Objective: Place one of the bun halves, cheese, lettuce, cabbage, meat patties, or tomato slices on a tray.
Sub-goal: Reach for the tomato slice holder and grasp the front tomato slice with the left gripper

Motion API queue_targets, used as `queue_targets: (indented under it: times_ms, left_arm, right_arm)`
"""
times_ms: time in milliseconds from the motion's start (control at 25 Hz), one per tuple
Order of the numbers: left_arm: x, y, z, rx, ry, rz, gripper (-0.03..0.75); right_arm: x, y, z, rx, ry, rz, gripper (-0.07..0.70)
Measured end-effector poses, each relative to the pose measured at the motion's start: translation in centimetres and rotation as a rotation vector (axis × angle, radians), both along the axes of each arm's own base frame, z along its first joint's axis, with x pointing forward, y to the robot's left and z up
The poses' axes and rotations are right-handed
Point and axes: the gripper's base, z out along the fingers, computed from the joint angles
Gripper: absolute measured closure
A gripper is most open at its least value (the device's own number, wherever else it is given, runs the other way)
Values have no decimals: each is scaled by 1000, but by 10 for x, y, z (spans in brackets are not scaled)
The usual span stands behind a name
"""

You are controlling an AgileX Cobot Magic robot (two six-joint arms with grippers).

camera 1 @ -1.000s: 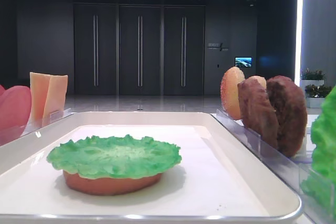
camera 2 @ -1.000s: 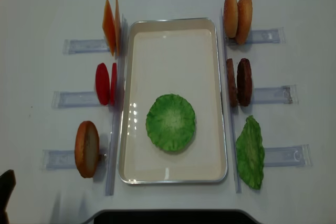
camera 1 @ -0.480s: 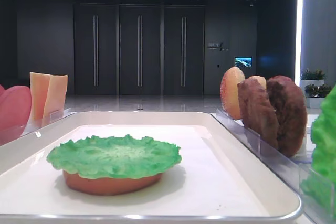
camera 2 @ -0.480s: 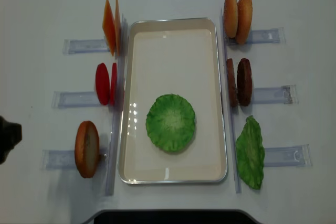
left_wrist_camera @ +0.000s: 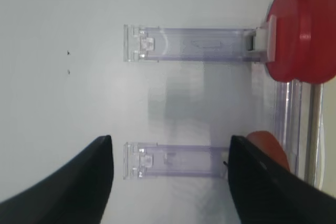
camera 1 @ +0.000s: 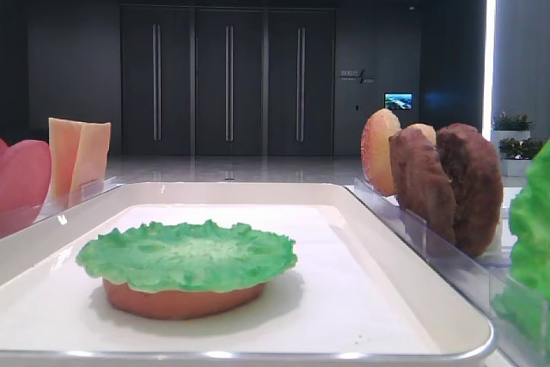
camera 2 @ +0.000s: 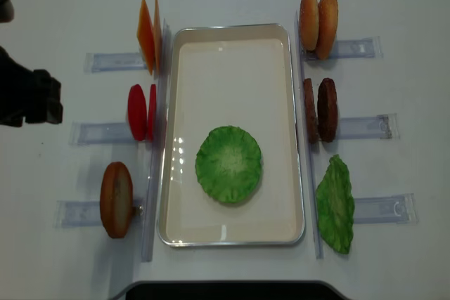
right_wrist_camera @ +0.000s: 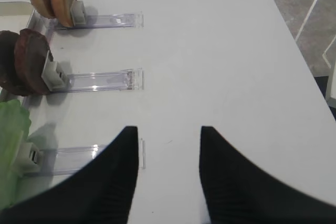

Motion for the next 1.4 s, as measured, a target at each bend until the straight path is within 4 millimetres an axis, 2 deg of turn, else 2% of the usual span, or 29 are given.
queue_targets:
  times_ms: [240,520,680,920,1040,1400]
  left_arm:
    - [41,-1,-10,0,40,-2,199]
    - [71,-1,-21,1,60,-3,199]
    - [80,-1,-28,1,76,-3,199]
    - [82,-5,-28,16,63,12,199]
    - [81,-24,-28,35,56,-16,199]
    - [64,-110,-28,-9,23,-131,199]
  right_arm:
    - [0,0,0,0,0,0,358]
    - [0,0,0,0,0,0,358]
    - [0,0,0,0,0,0,358]
    - [0,0,0,0,0,0,358]
    - [0,0,0,0,0,0,358]
    - [0,0,0,0,0,0,358]
